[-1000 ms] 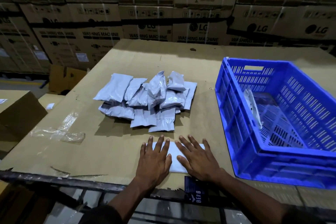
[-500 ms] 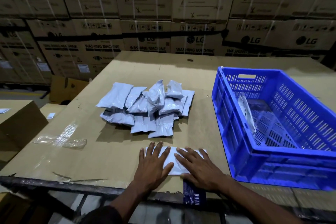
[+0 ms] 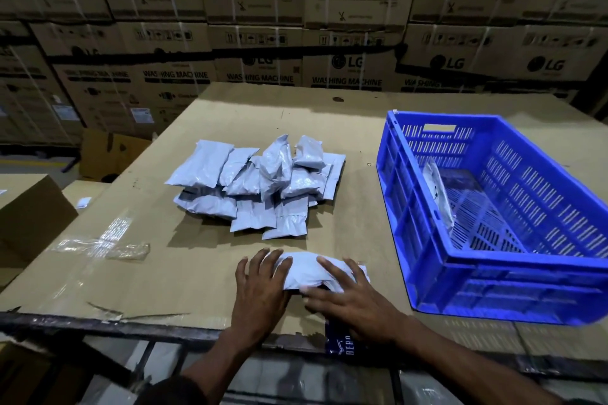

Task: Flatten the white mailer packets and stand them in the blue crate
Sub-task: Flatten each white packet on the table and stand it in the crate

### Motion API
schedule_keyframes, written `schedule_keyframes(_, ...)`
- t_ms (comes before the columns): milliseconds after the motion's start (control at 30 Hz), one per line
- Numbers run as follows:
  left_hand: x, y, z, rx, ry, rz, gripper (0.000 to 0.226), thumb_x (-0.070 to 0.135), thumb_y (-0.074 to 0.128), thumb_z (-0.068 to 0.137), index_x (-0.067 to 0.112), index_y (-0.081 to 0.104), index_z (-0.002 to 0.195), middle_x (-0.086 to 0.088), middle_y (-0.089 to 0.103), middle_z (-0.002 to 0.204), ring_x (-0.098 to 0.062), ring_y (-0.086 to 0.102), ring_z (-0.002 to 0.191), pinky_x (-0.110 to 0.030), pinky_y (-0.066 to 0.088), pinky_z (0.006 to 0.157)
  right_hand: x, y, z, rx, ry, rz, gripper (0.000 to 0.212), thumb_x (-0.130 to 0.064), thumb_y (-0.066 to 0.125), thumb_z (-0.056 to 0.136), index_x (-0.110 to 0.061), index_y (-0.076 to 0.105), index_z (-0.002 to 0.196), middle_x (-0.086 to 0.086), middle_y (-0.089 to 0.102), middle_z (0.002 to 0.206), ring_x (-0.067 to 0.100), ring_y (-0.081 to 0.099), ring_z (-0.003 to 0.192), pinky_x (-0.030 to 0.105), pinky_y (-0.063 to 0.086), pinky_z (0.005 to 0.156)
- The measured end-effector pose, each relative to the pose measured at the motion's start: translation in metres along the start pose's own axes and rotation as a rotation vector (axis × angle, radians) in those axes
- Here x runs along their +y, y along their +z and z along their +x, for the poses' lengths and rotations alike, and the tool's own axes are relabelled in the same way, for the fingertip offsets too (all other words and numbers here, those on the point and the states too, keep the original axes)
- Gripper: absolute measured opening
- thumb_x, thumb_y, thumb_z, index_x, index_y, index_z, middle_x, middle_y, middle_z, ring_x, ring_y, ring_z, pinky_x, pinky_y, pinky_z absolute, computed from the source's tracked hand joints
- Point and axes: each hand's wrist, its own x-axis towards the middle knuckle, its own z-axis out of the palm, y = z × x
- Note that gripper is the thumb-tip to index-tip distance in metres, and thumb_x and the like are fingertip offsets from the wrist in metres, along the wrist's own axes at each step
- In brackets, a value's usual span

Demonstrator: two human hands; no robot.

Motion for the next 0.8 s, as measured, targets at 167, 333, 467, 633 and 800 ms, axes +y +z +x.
schedule_keyframes(167, 0.002, 0.0, -0.001, 0.109, -0.028, 0.023, 0.06, 0.033, 0.079, 0.082, 0.02, 0.053, 0.135, -0.011, 0.057, 0.142, -0.034, 0.046, 0.135, -0.062, 0.036, 0.108, 0.008, 0.008, -0.002, 0.026, -0.036, -0.081, 0.02, -0.027, 0.048, 0.105, -0.03, 0.064, 0.116, -0.016, 0.051, 0.146, 0.034, 0.023, 0.15, 0.058, 0.037, 0.108)
schedule_keyframes(333, 0.004, -0.004, -0.002, 0.253, -0.142, 0.046, 0.076, 0.05, 0.061, 0.09, 0.014, 0.036, 0.153, -0.021, 0.034, 0.16, -0.04, 0.037, 0.143, -0.07, 0.026, 0.114, 0.021, -0.021, 0.021, 0.216, 0.195, 0.08, 0.008, -0.026, 0.063, 0.098, -0.027, 0.069, 0.103, -0.014, 0.066, 0.125, 0.028, 0.059, 0.116, 0.036, 0.051, 0.08)
schedule_keyframes(467, 0.006, -0.008, -0.001, 0.313, -0.126, -0.005, 0.067, 0.04, 0.053, 0.097, 0.011, 0.035, 0.154, -0.02, 0.026, 0.163, -0.04, 0.032, 0.147, -0.072, 0.026, 0.113, 0.035, -0.034, 0.034, 0.287, 0.447, 0.407, 0.042, -0.006, 0.051, 0.082, -0.026, 0.071, 0.114, -0.009, 0.072, 0.116, 0.015, 0.068, 0.103, 0.038, 0.057, 0.081)
schedule_keyframes(633, 0.008, -0.012, -0.004, 0.181, -0.029, -0.022, 0.062, 0.038, 0.042, 0.1, 0.013, 0.036, 0.156, -0.018, 0.027, 0.166, -0.038, 0.027, 0.152, -0.072, 0.022, 0.114, 0.045, -0.07, 0.056, -0.014, 0.588, 0.891, 0.054, 0.012, 0.038, 0.069, -0.011, 0.077, 0.098, -0.005, 0.077, 0.099, 0.001, 0.07, 0.091, 0.027, 0.057, 0.086)
schedule_keyframes(800, 0.007, -0.01, -0.002, -0.012, 0.058, -0.032, 0.055, 0.041, 0.028, 0.106, 0.012, 0.056, 0.144, -0.01, 0.043, 0.16, -0.03, 0.033, 0.152, -0.068, 0.024, 0.115, 0.049, -0.059, 0.073, -0.228, 0.582, 0.703, 0.042, 0.001, 0.048, 0.077, -0.019, 0.077, 0.101, -0.005, 0.077, 0.101, 0.01, 0.069, 0.09, 0.035, 0.054, 0.085)
